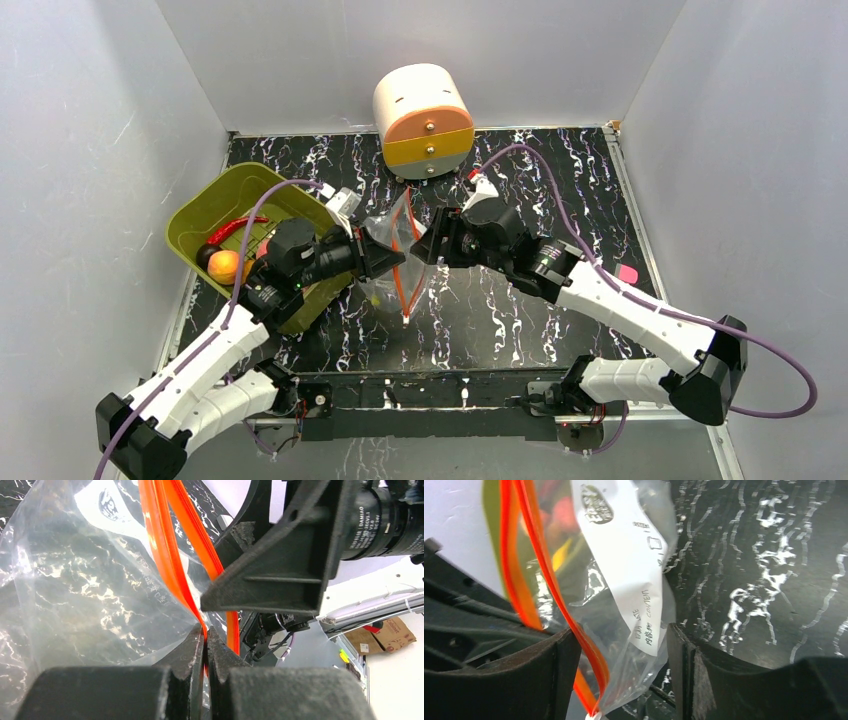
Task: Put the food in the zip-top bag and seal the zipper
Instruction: Open the zipper of the food storage bag.
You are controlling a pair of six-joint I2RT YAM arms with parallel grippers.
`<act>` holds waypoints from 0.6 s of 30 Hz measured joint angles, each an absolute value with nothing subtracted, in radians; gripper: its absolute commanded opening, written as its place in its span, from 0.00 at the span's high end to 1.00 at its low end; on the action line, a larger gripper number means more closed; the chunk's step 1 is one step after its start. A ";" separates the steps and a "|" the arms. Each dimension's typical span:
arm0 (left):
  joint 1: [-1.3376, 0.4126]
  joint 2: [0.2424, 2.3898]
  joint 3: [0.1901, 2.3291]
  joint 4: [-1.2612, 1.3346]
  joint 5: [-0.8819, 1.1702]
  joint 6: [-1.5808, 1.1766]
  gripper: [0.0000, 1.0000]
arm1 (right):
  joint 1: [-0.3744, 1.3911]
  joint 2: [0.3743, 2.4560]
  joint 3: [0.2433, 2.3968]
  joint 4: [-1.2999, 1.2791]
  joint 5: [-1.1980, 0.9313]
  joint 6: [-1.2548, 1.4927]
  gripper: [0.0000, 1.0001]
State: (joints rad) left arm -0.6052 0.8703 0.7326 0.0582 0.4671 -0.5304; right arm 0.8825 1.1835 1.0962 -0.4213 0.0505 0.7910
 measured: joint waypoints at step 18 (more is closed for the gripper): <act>-0.605 0.852 0.775 -0.069 0.439 -0.447 1.00 | 0.883 1.116 1.061 -0.580 0.361 0.709 0.85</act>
